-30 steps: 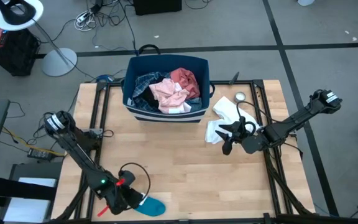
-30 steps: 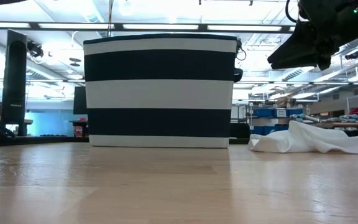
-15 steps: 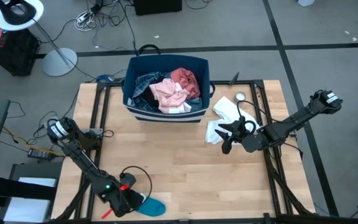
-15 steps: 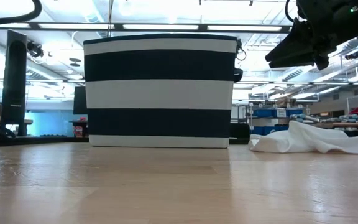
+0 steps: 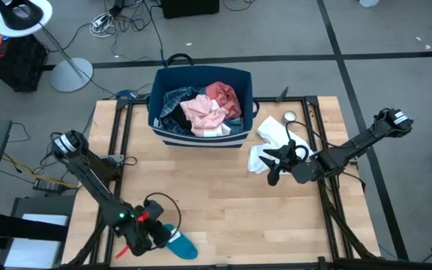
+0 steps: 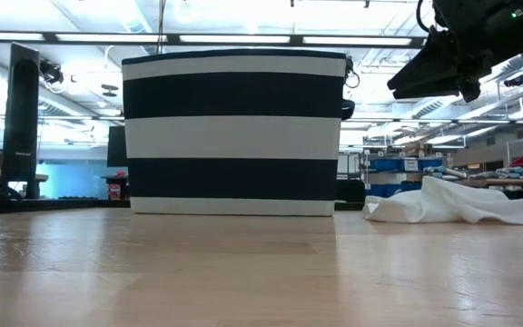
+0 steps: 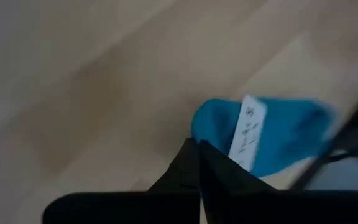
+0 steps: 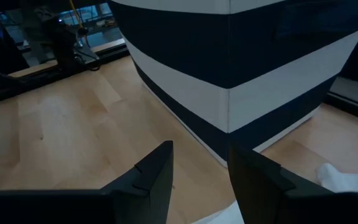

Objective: Sort clothes
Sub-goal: Put the blue sock into the blue laundry bin

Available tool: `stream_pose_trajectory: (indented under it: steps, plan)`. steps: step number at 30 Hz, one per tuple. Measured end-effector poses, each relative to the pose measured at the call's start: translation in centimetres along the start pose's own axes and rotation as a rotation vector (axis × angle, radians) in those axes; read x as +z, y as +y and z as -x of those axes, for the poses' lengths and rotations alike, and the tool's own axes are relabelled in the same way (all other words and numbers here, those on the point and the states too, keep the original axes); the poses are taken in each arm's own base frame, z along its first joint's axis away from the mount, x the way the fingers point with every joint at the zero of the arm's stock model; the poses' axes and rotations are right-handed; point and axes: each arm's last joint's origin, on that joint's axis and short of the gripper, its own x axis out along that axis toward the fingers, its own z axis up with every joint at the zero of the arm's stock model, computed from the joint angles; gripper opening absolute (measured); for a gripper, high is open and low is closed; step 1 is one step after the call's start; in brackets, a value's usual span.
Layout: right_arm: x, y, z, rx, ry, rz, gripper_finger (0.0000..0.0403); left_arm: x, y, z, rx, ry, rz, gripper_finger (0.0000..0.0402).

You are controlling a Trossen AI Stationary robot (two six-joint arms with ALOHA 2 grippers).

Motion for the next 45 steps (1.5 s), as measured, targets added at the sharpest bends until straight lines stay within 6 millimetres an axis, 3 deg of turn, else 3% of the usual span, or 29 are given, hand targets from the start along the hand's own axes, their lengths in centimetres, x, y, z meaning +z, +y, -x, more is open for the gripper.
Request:
stream_pose_trajectory:
  steps: [9, 18, 23, 28, 35, 40, 45]
  plan:
    - [0.1, 0.0, -0.1, -0.001, -0.007, -0.012, 0.0151, 4.8, -0.3, 4.0, -0.096, -0.174, -0.093, 0.0000]
    - [0.1, 0.0, -0.1, 0.002, -0.006, -0.014, 0.0151, 11.6, 0.0, 8.0, -0.151, -0.309, -0.209, 0.0000]
    - [0.1, 0.0, -0.1, 0.001, -0.006, -0.013, 0.0151, 15.6, -0.7, 12.2, -0.145, -0.401, -0.282, 0.0000]
    - [0.2, -0.1, -0.2, -0.006, -0.006, -0.014, 0.0151, 19.8, -1.7, 17.6, -0.139, -0.534, -0.359, 0.0000]
    - [0.2, -0.1, -0.2, -0.010, -0.006, -0.011, 0.0151, 24.7, -1.1, 24.1, -0.103, -0.762, -0.384, 0.0000]
    - [0.2, -0.1, -0.2, -0.011, -0.006, -0.006, 0.0151, 27.6, -0.1, 25.5, -0.004, -0.837, -0.371, 0.0000]
    - [0.2, -0.1, -0.2, -0.011, -0.005, -0.004, 0.0151, 30.6, 0.9, 24.2, 0.067, -0.796, -0.357, 0.0000]
